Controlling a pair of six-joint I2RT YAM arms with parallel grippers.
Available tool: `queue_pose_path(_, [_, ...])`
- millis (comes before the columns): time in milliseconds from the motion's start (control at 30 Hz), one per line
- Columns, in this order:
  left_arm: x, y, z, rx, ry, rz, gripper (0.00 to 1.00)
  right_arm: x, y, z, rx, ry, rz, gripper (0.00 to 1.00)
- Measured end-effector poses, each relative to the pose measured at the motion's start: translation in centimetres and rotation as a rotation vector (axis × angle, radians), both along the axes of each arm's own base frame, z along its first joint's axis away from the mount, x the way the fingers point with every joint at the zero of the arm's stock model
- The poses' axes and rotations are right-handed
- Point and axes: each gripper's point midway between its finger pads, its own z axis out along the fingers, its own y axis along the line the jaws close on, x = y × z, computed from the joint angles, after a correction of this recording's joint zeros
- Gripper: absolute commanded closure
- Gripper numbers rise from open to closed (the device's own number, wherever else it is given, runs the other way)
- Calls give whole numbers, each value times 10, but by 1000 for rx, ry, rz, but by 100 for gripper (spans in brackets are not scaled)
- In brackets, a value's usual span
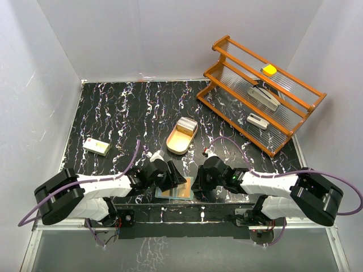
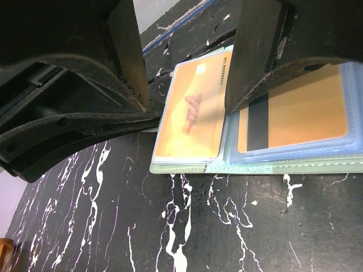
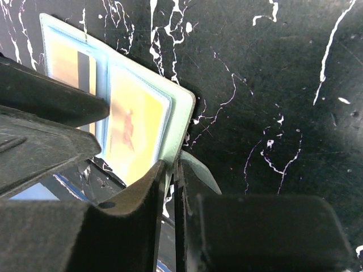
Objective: Put the credit cards into the card holder
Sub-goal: Insert the credit card into the card holder.
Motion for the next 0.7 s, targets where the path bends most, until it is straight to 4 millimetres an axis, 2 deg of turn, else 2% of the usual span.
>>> queue_pose_path(267, [-1, -9, -1, -31, 20, -10, 46, 1, 0, 0, -1, -3, 1, 90])
queue_pose_path(433, [0, -8, 7, -1, 27, -3, 41, 1, -6, 1, -26, -11, -5, 84])
queue_pose_path(600, [4, 4, 28, -5, -7, 7, 39, 1, -9, 20, -17, -30, -10, 80])
queue_pose_path(700, [17, 22, 35, -25, -18, 43, 39, 4, -6, 34, 3, -42, -23, 79])
